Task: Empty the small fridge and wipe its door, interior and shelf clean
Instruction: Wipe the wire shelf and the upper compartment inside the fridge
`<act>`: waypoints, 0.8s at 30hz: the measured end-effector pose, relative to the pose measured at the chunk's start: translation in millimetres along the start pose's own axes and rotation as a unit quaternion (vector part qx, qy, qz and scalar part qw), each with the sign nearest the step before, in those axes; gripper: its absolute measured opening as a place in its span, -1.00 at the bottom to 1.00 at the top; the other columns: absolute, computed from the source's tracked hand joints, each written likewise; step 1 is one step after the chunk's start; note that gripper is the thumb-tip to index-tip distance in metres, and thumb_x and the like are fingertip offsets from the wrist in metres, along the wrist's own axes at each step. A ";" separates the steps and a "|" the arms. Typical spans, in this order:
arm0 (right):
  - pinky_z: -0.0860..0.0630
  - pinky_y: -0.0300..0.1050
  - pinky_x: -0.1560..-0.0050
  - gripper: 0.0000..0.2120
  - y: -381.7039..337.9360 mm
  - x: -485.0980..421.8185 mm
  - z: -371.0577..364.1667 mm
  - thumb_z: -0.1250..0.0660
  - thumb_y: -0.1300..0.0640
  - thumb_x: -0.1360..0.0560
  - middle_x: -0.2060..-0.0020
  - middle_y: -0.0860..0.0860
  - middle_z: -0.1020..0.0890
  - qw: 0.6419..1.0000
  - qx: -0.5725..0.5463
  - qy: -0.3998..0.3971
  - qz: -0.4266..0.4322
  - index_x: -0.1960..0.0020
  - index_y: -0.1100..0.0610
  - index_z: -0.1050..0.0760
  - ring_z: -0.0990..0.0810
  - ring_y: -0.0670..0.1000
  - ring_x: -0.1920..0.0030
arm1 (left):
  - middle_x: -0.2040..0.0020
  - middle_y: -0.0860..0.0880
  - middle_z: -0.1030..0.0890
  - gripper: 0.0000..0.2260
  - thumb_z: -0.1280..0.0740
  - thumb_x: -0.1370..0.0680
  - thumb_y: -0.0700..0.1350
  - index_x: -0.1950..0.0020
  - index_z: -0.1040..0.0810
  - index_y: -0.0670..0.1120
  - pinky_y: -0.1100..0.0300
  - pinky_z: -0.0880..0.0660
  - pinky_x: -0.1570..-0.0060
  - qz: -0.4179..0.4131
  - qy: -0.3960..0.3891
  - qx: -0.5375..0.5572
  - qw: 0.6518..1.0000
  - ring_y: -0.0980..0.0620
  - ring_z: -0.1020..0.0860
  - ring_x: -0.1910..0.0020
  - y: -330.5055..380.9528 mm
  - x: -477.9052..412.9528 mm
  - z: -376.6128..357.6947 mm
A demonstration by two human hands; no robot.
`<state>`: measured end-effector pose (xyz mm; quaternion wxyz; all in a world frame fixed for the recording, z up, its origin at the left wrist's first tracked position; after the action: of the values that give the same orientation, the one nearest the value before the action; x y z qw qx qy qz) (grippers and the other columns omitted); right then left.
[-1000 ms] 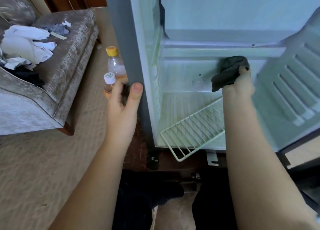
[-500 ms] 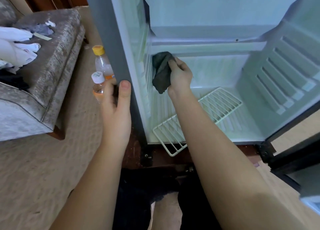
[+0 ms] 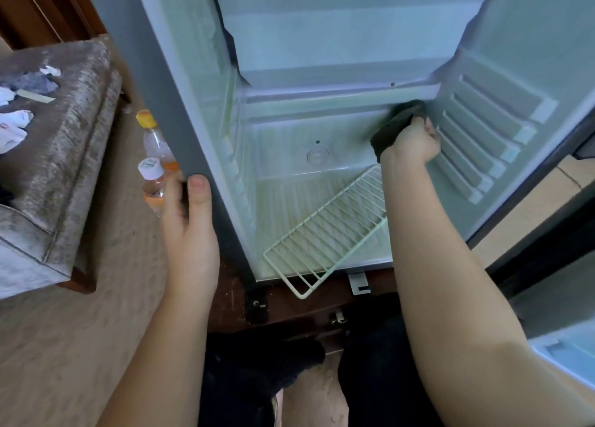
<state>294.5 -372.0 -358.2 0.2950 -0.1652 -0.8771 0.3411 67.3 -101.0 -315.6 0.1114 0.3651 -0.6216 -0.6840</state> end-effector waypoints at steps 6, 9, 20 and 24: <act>-0.51 0.05 -0.20 -0.84 23.7 10.7 -16.1 -0.29 0.30 -0.49 0.06 -0.01 -0.61 0.996 0.069 -0.048 0.003 0.15 0.05 -0.51 -0.56 0.04 0.01 | -0.36 -0.12 -0.45 -0.61 -0.20 -0.42 0.48 -0.14 -0.52 0.36 -0.20 -0.30 -0.39 -0.004 -0.001 -0.023 1.000 -0.16 -0.34 -0.41 -5.4 -3.1 3.1; -0.52 -0.01 -0.15 -0.85 31.3 8.9 -18.3 -0.31 0.30 -0.46 0.06 0.02 -0.59 0.993 0.081 -0.079 -0.023 0.08 0.07 -0.52 -0.55 0.06 0.01 | -0.37 -0.09 -0.44 -0.60 -0.19 -0.42 0.48 -0.16 -0.51 0.35 -0.24 -0.28 -0.39 -0.006 -0.005 -0.029 1.000 -0.17 -0.33 -0.42 -7.5 -3.4 2.9; -0.56 -0.16 -0.09 -0.82 -8.2 -29.6 -5.7 -0.34 0.39 -0.47 0.08 0.05 -0.62 0.990 0.097 -0.052 0.092 0.05 0.13 -0.52 -0.62 0.02 0.02 | -0.28 -0.26 -0.44 -0.58 -0.25 -0.40 0.47 -0.11 -0.55 0.28 -0.47 -0.24 -0.29 0.024 -0.026 -0.005 0.999 -0.37 -0.34 -0.34 -11.9 -6.0 4.5; -0.55 0.02 -0.16 -0.74 26.3 -14.6 -24.1 -0.37 0.43 -0.43 0.13 0.08 -0.55 0.989 0.081 -0.112 0.043 0.19 0.09 -0.44 -0.55 0.06 0.10 | -0.12 -0.15 -0.44 -0.55 -0.24 -0.40 0.48 -0.14 -0.54 0.26 -0.53 -0.17 -0.25 0.026 -0.028 -0.005 0.999 -0.22 -0.35 -0.15 -11.7 -5.2 4.4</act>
<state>323.3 -348.4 -368.1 0.1927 -0.1387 -0.8662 0.4397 71.8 -92.1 -324.7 0.1137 0.3285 -0.6302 -0.6943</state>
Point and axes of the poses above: each hand's wrist, its own x-axis away from the middle knuckle, its own z-axis out of the back of the hand, y = z × x, the point moved 7 cm from there along -x, towards the middle knuckle
